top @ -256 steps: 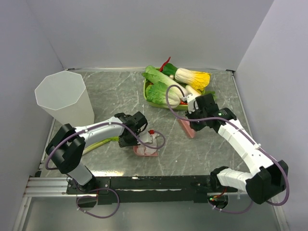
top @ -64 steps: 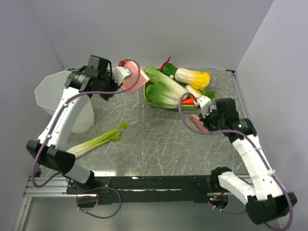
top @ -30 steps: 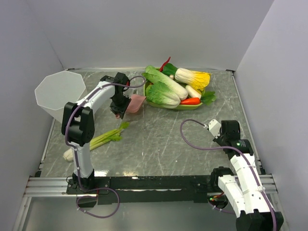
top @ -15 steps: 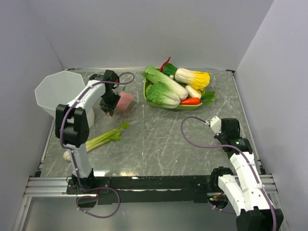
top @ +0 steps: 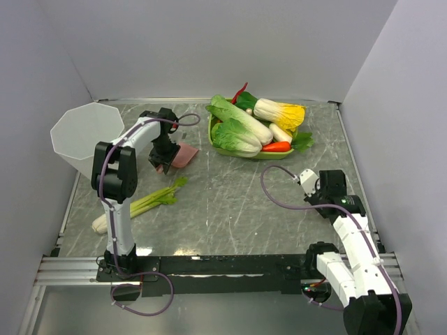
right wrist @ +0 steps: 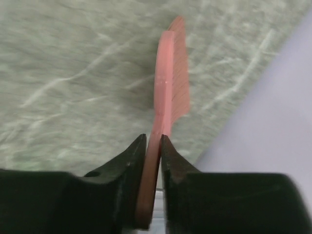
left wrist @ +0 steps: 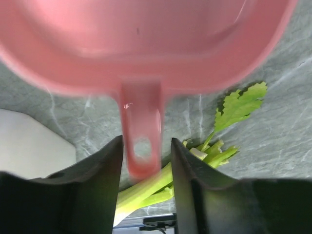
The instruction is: Sweep away the paper scraps from the table
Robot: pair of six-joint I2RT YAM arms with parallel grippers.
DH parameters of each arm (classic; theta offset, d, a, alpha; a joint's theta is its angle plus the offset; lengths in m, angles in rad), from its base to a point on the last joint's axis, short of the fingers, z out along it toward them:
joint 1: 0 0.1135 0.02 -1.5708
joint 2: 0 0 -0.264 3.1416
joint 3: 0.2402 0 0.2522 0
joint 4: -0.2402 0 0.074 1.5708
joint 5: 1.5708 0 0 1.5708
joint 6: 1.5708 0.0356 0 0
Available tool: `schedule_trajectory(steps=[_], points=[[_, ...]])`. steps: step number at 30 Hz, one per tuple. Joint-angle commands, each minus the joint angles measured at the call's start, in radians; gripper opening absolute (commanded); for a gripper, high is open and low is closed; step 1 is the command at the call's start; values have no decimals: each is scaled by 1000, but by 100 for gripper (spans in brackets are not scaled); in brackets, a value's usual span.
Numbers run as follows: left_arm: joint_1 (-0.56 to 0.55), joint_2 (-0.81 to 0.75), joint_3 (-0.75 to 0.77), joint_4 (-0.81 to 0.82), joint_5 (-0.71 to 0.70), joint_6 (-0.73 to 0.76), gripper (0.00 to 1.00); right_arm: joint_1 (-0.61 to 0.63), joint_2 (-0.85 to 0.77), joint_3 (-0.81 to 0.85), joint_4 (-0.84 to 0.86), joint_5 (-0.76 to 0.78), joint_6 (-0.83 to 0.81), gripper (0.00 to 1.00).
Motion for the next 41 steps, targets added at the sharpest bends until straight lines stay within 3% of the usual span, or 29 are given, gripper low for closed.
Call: schedule_trajectory(steps=[1,3,7,11,12,16,17,18,19,23,26,31,37,41], points=[[4,-39,-25,12,32,-2,50,-6,0,17,-132,-195,45,38],[4,-49,-30,12,46,-5,55,-5,7,43,-143,-214,39,44],[6,-75,-33,-1,79,0,60,-5,18,115,-203,-289,30,64],[6,-138,-39,1,108,24,63,-6,43,219,-287,-372,39,77],[4,-151,-43,7,119,37,70,-6,49,254,-296,-394,46,80],[4,-246,-85,65,164,52,75,-5,84,320,-310,-469,109,99],[6,-262,-89,90,184,57,75,-6,105,333,-301,-484,152,99],[6,-280,-91,104,220,70,94,-5,116,358,-278,-486,177,100],[7,-336,-100,123,275,75,96,-6,128,371,-260,-485,201,100],[7,-539,-191,362,320,47,96,-5,165,429,-91,-390,446,100],[7,-665,-287,528,296,44,96,-6,220,496,0,-186,629,100],[10,-754,-369,671,201,-3,97,-6,309,621,55,-61,660,100],[35,-834,-393,797,109,-185,97,-6,383,809,101,-57,726,100],[78,-829,-346,789,90,-213,96,-5,461,986,118,-64,743,100]])
